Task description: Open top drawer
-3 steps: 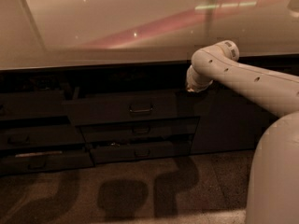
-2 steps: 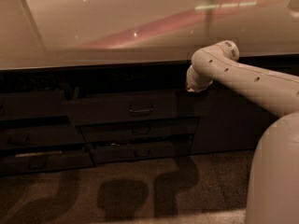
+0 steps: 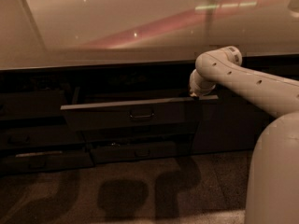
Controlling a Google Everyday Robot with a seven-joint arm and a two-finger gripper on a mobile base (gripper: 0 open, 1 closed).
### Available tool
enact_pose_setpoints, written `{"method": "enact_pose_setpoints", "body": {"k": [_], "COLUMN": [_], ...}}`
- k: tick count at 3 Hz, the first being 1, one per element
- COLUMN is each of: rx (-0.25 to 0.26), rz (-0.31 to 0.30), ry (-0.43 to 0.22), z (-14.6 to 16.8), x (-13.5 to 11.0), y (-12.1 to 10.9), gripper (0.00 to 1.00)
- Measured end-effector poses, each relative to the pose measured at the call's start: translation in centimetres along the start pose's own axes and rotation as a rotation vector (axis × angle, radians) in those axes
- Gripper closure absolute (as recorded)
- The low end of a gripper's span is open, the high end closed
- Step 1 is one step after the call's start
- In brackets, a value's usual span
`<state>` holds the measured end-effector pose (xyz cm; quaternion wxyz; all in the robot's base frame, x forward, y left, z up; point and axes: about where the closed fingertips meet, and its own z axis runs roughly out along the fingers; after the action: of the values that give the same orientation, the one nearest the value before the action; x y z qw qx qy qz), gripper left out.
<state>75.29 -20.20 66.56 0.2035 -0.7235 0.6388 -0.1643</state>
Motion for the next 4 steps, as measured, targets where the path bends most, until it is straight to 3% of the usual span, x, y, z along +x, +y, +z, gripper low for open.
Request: {"method": "enact_pose_setpoints", "body": {"k": [2, 3, 4], "rx": [-0.001, 0.051, 0.152], "rz": [0.01, 0.035, 0.121], "ry": [0.006, 0.047, 0.061], "z": [-0.1, -1.6, -3.7], "x": [0.1, 0.9, 1.7], "y": [0.1, 0.0, 1.0], "gripper": [0.58, 0.35, 0.11]}}
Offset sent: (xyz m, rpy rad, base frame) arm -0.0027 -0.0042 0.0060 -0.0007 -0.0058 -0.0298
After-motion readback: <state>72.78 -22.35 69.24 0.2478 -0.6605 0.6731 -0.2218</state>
